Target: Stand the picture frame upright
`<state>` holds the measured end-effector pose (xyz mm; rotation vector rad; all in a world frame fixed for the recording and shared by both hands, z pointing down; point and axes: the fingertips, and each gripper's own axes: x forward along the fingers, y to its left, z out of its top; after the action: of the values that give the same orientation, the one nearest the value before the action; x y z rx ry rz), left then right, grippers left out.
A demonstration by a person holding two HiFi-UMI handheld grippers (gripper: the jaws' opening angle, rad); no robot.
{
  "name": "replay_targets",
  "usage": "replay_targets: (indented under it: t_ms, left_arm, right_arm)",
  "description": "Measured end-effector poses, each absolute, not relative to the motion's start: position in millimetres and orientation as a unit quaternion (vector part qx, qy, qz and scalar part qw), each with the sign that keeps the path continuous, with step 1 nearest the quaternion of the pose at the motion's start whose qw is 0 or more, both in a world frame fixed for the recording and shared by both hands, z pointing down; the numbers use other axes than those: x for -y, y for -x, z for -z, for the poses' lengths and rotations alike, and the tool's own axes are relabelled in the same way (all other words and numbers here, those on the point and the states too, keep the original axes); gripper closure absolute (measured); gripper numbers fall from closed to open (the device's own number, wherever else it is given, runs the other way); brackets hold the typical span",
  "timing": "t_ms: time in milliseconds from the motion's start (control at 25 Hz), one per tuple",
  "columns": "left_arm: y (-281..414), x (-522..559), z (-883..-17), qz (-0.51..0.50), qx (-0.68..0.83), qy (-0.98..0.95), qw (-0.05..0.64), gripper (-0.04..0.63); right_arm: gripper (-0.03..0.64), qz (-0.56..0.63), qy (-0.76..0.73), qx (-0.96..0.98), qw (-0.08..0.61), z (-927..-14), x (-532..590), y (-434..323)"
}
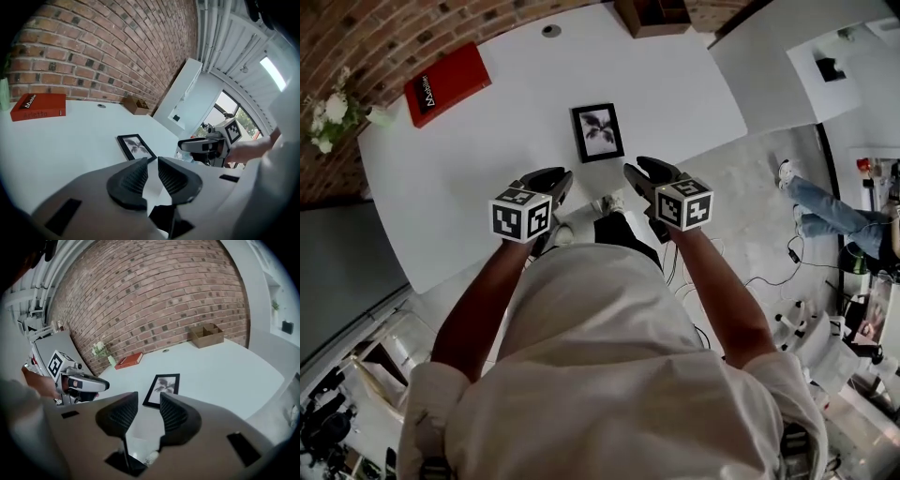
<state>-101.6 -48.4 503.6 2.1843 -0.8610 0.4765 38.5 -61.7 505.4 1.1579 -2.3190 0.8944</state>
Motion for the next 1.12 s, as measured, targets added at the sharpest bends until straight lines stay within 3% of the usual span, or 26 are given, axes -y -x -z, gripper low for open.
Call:
replay_targets:
  t_ms: [480, 1120]
  left_arm:
    - [75, 122, -563, -0.226, 0.376, -0.798, 0.413, 0.526]
    - [71, 169, -616, -0.256, 0.374, -0.759, 0.468, 0.525]
  right_arm:
    - [0.468, -0.365, -0.334, 0.835, 0.24, -572, 154, -46]
    - [0.476, -0.411, -0.287, 0.821, 0.274, -619, 193, -29]
